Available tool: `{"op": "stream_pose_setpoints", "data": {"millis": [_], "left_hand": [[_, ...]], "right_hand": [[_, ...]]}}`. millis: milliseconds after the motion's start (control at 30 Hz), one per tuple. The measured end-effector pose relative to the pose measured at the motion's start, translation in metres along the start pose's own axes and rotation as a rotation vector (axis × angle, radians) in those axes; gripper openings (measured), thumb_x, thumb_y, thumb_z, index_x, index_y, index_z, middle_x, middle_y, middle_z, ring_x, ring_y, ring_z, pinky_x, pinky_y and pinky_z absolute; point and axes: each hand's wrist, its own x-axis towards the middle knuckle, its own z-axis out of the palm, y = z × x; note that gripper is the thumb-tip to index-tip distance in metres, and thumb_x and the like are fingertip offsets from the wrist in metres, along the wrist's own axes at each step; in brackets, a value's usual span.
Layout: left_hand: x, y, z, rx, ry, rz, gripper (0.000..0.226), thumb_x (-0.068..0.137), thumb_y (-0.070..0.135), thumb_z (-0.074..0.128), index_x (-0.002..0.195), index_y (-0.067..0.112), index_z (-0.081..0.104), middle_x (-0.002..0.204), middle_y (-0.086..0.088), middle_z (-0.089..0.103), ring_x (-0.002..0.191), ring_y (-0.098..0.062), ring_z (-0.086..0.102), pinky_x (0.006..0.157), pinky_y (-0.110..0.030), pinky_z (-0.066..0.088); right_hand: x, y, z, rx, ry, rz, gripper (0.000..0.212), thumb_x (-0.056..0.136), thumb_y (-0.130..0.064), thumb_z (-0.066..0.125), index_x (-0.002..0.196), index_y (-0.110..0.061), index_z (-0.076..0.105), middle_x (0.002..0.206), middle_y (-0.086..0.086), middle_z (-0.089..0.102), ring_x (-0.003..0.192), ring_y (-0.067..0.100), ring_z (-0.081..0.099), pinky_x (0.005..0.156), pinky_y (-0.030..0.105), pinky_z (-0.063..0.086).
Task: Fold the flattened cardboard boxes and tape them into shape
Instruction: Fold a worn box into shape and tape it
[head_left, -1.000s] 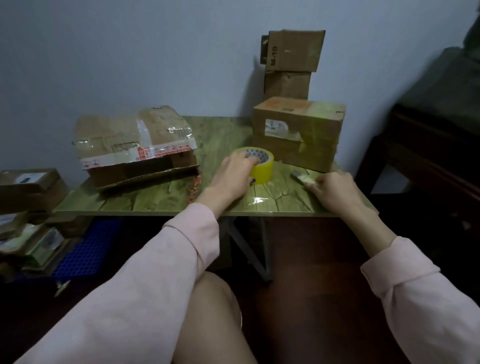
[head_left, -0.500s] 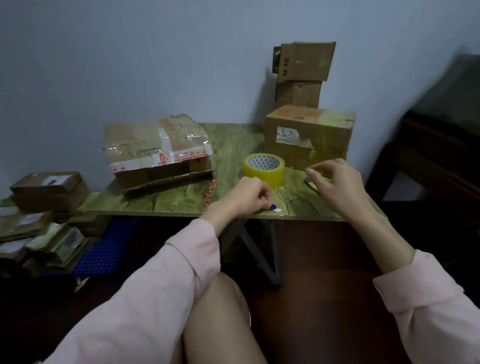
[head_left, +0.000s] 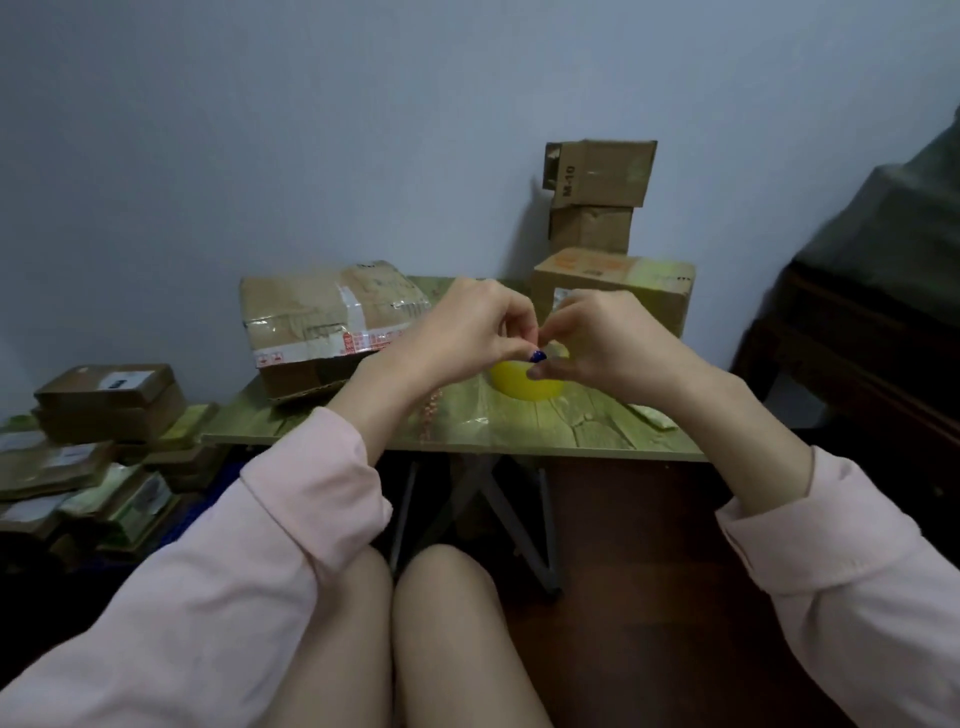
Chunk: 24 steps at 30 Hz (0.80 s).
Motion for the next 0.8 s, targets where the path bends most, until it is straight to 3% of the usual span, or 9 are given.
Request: {"op": "stream_pose_setpoints", "data": {"millis": [100, 233, 300, 400, 467, 533, 633, 700, 800], "left_hand": [[-0.007, -0.006, -0.014, -0.005, 0.048, -0.022, 0.011, 0.077, 0.019, 0.076, 0.082, 0.011, 0.070, 0.060, 0.013, 0.052, 0.054, 0.002, 0.045, 0.055, -0.005, 0.033], [-0.016, -0.033, -0.027, -0.265, 0.070, -0.216, 0.044, 0.071, 0.031, 0.080, 0.104, 0.015, 0.055, 0.075, 0.006, 0.066, 0.062, 0.001, 0.054, 0.060, -0.017, 0.040], [-0.021, -0.060, -0.028, -0.311, 0.120, -0.290, 0.047, 0.073, 0.033, 0.077, 0.108, 0.017, 0.051, 0.081, 0.008, 0.064, 0.069, -0.003, 0.056, 0.063, -0.015, 0.044], [-0.025, -0.108, -0.016, 0.153, 0.222, -0.249, 0.057, 0.073, 0.041, 0.075, 0.117, 0.014, 0.049, 0.102, 0.002, 0.060, 0.094, -0.016, 0.057, 0.084, -0.029, 0.048], [-0.024, -0.133, 0.001, 0.510, 0.069, -0.233, 0.078, 0.072, 0.053, 0.071, 0.132, 0.016, 0.040, 0.132, -0.007, 0.049, 0.123, -0.025, 0.045, 0.104, -0.040, 0.036], [-0.022, -0.152, 0.016, 0.707, -0.107, -0.207, 0.085, 0.071, 0.060, 0.068, 0.137, 0.020, 0.034, 0.149, -0.013, 0.029, 0.139, -0.029, 0.026, 0.114, -0.051, 0.020], [-0.023, -0.174, 0.026, 0.785, -0.134, -0.118, 0.065, 0.060, 0.048, 0.081, 0.113, 0.018, 0.059, 0.147, -0.021, 0.035, 0.137, -0.037, 0.031, 0.109, -0.062, 0.023], [-0.024, -0.184, 0.023, 0.748, -0.090, -0.091, 0.041, 0.056, 0.034, 0.086, 0.088, 0.016, 0.069, 0.140, -0.022, 0.045, 0.130, -0.039, 0.042, 0.104, -0.058, 0.033], [-0.022, -0.191, 0.012, 0.725, -0.078, -0.061, 0.027, 0.058, 0.027, 0.086, 0.077, 0.016, 0.071, 0.136, -0.020, 0.050, 0.123, -0.037, 0.050, 0.098, -0.050, 0.040]], "right_hand": [[0.011, -0.019, -0.010, 0.047, -0.005, -0.019, 0.025, 0.072, -0.030, 0.080, 0.089, -0.013, 0.075, 0.074, 0.001, 0.065, 0.074, 0.019, 0.062, 0.065, 0.029, 0.045], [0.029, -0.034, -0.016, 0.062, -0.051, -0.041, 0.017, 0.069, -0.023, 0.083, 0.083, -0.017, 0.076, 0.064, -0.008, 0.062, 0.059, -0.001, 0.056, 0.053, 0.007, 0.039], [0.042, -0.027, -0.013, 0.059, 0.004, -0.004, 0.011, 0.070, -0.020, 0.082, 0.079, -0.017, 0.076, 0.062, -0.010, 0.060, 0.057, -0.002, 0.053, 0.051, 0.002, 0.037], [0.066, -0.004, -0.001, 0.196, 0.154, 0.088, 0.008, 0.074, -0.025, 0.079, 0.074, -0.026, 0.071, 0.066, -0.007, 0.063, 0.063, 0.005, 0.059, 0.051, 0.008, 0.041], [0.089, 0.011, 0.011, 0.354, 0.212, 0.170, 0.008, 0.077, -0.032, 0.075, 0.081, -0.025, 0.073, 0.071, -0.007, 0.067, 0.066, -0.001, 0.061, 0.053, 0.012, 0.045], [0.116, 0.023, 0.025, 0.532, 0.243, 0.274, 0.019, 0.078, -0.038, 0.074, 0.089, -0.023, 0.076, 0.079, -0.006, 0.071, 0.074, -0.001, 0.064, 0.063, 0.016, 0.051], [0.149, 0.035, 0.041, 0.653, 0.298, 0.402, 0.026, 0.079, -0.040, 0.072, 0.096, -0.022, 0.075, 0.092, -0.005, 0.072, 0.086, 0.007, 0.064, 0.071, 0.027, 0.052], [0.163, 0.037, 0.046, 0.678, 0.304, 0.434, 0.028, 0.080, -0.040, 0.071, 0.100, -0.020, 0.074, 0.098, -0.005, 0.070, 0.091, 0.006, 0.062, 0.078, 0.029, 0.052], [0.175, 0.034, 0.050, 0.753, 0.294, 0.448, 0.034, 0.086, -0.035, 0.067, 0.114, -0.016, 0.069, 0.101, -0.006, 0.067, 0.095, 0.005, 0.059, 0.091, 0.032, 0.051]]}}
